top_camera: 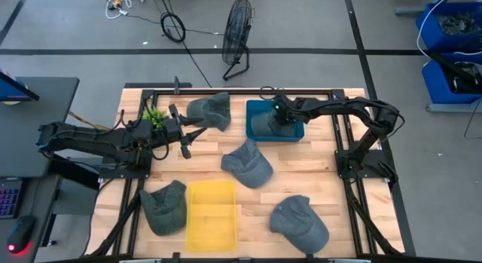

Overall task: Pick & Place hat
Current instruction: Put the bottom right dark gray cap into the blue bin, then put the top dark gray cap into the blue bin

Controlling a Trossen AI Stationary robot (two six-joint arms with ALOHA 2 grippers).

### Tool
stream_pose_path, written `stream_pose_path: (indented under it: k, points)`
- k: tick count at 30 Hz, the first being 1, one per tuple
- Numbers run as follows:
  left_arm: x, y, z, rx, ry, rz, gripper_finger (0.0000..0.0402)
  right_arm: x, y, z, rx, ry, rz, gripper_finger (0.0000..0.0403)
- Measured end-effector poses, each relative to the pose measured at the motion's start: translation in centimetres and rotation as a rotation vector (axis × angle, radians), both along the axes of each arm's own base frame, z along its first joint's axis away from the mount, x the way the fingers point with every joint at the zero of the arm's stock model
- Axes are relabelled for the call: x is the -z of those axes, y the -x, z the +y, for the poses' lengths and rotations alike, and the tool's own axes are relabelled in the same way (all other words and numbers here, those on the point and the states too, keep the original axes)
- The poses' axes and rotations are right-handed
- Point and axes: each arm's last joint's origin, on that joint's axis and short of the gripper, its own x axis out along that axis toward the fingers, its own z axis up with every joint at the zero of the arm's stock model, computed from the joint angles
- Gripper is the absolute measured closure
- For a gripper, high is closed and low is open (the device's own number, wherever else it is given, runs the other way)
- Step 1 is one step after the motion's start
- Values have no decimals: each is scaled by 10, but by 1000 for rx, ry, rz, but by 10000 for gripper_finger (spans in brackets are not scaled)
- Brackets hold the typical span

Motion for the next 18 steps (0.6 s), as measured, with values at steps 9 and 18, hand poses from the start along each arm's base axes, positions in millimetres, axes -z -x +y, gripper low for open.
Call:
stream_pose_path:
  k: [9,18]
  points:
    - [0,0,0,0,0,2,246,-14,0,0,-19,-12,15,401]
    - [1,0,0,0,1,7,246,-106,-3,12,-176,127,-33,394]
